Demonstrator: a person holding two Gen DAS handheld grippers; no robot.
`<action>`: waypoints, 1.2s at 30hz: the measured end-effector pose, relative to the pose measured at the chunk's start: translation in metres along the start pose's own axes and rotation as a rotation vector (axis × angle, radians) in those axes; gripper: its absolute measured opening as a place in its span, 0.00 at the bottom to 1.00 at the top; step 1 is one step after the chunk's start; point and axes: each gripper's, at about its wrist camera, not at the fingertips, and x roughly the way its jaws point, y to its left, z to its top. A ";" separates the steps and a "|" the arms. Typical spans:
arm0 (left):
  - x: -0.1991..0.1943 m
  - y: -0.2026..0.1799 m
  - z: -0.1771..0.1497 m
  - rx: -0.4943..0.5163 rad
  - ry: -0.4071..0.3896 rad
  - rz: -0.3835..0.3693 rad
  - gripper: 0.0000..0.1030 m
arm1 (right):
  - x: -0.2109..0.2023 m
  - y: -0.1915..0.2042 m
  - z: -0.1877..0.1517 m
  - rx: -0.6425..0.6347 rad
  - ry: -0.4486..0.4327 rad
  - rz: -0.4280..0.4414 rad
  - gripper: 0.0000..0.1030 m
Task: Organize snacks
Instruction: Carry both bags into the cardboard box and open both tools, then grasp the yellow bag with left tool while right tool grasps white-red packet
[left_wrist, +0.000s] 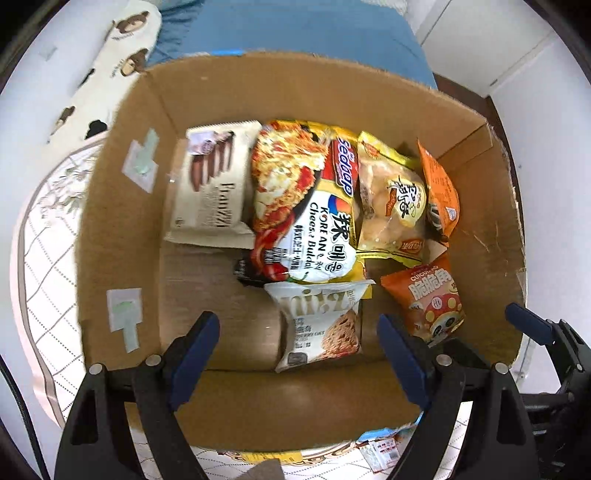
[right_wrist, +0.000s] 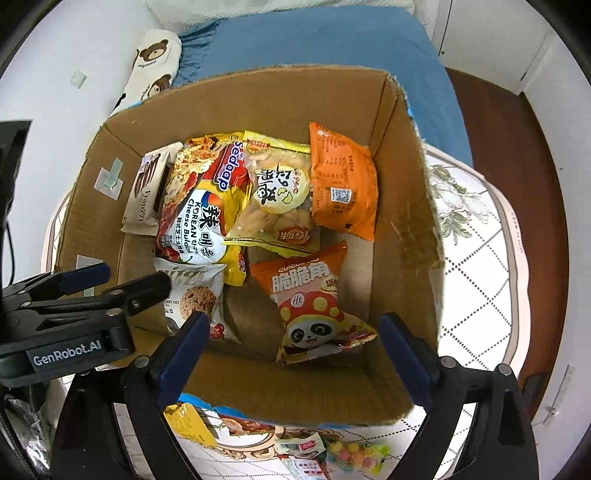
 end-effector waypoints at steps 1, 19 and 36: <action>-0.005 0.003 -0.004 -0.006 -0.017 0.002 0.85 | -0.003 0.000 -0.002 0.000 -0.010 -0.005 0.93; -0.097 0.000 -0.078 0.025 -0.340 0.064 0.85 | -0.103 0.013 -0.062 -0.018 -0.293 -0.057 0.93; -0.127 0.000 -0.154 0.034 -0.385 0.030 0.85 | -0.144 0.020 -0.149 -0.010 -0.360 0.000 0.93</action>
